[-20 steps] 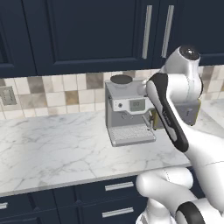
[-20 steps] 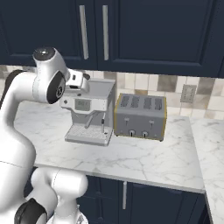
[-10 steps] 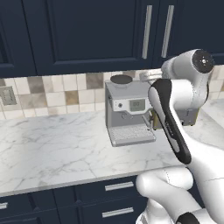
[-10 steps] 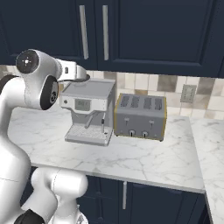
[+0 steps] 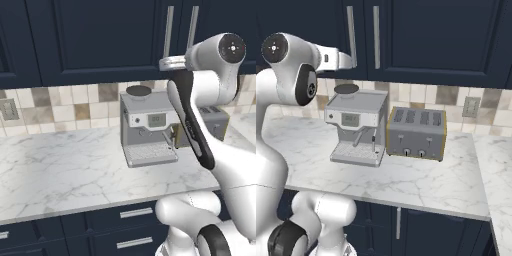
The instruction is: The dining table condiment station is running low on syrup bottle. Refill the condiment station by opening the cabinet and taking the syrup bottle from the cabinet and placing it on the dining table.
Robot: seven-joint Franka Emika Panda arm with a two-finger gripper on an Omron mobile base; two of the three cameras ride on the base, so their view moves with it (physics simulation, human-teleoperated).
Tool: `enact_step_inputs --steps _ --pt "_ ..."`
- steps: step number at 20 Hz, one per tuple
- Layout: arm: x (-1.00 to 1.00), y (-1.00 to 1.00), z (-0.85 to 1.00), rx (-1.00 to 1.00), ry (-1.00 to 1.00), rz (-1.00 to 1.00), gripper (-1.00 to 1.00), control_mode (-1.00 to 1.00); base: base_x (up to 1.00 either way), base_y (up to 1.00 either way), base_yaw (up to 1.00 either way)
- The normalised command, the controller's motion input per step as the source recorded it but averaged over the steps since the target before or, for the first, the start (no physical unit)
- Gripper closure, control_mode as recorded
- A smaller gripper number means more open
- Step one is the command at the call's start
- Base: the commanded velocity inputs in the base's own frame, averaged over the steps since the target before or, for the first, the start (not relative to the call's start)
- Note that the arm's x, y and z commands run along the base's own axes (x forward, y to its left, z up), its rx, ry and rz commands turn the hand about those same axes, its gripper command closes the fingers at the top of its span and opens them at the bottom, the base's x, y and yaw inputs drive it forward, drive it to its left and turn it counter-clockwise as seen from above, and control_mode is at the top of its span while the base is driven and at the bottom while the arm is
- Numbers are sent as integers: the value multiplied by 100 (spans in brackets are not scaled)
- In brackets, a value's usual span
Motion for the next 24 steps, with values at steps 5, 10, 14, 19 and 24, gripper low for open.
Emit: enact_step_inputs --steps 5,10,14,19,24 --pt "40 -11 26 12 2 0 -100 -100 0 0 0" --pt "46 -15 2 13 2 0 -100 -100 0 0 0" --pt "47 -1 1 4 0 0 -100 -100 0 0 0" --pt "49 0 0 0 0 0 -100 -100 0 0 0" --pt "57 0 -9 0 0 0 -100 -100 0 0 0"
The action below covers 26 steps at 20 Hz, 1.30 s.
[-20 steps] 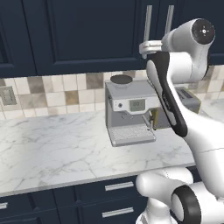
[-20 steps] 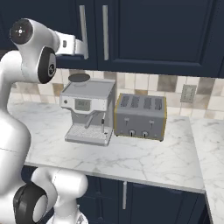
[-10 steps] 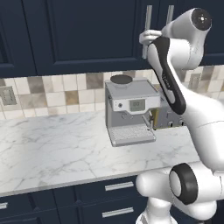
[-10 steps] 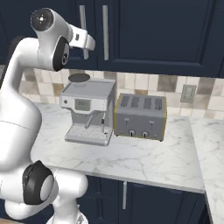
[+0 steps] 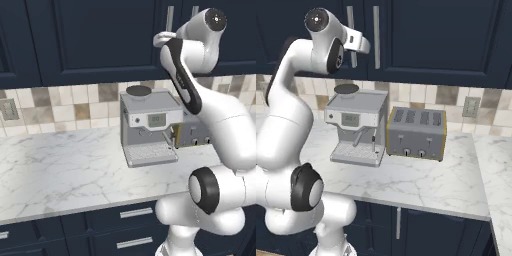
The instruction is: The dining table condiment station is running low on syrup bottle. Refill the condiment station by opening the cabinet and taking the syrup bottle from the cabinet and placing it on the dining table.
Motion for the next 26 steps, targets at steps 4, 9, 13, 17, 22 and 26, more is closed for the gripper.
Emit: enact_step_inputs --steps 4,9,13,17,22,26 --pt "59 0 -14 0 0 0 -100 -100 0 0 0" --pt "52 0 -22 0 -2 0 -100 -100 0 0 0" --pt "51 0 -32 0 -8 0 -100 -100 0 0 0" --pt "47 0 -42 0 -15 0 100 -100 0 0 0" --pt "12 0 -18 0 -9 0 100 -100 0 0 0" --pt "0 0 0 0 0 0 100 -100 0 0 0"
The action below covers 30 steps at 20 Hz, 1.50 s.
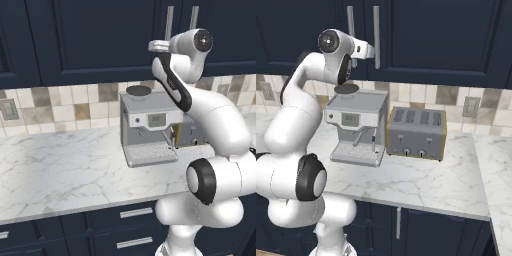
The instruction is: The dining table condiment station is running low on syrup bottle. Refill the condiment station by opening the cabinet and taking the syrup bottle from the cabinet and placing it on the dining table.
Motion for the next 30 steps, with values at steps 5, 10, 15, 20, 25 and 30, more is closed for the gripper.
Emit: enact_step_inputs --steps 5,10,15,20,25,30 --pt "-60 16 9 -1 0 10 100 -100 0 0 0" --pt "-100 10 25 3 -3 20 100 -100 0 0 0" --pt "-100 5 38 8 -9 24 100 -100 0 0 0" --pt "-100 34 60 3 -1 23 100 -100 0 0 0" --pt "-97 34 70 -1 0 19 100 -100 0 0 0" --pt "-14 -36 12 -3 4 -18 100 -100 0 0 0"
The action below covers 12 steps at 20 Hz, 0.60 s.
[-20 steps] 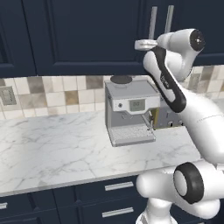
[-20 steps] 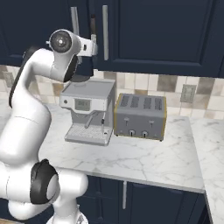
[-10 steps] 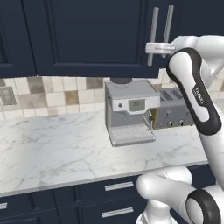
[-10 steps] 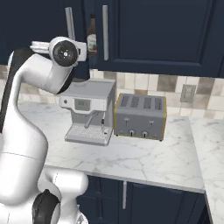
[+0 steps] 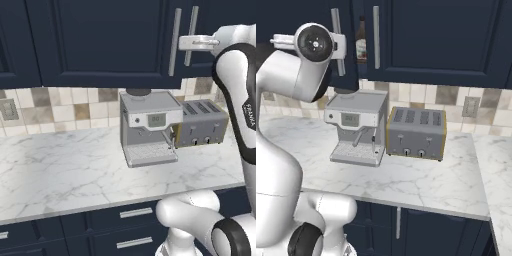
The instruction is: The dining table condiment station is running low on syrup bottle. Refill the condiment station by opening the cabinet and taking the syrup bottle from the cabinet and placing it on the dining table.
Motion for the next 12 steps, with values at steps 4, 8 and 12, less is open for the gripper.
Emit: enact_step_inputs --steps 4,8,12 --pt "14 -26 -12 -2 0 -28 -100 -100 0 0 0" --pt "4 -18 -16 0 0 -19 -100 -100 0 0 0" --pt "0 -48 -18 34 0 -21 -100 -100 0 0 0"
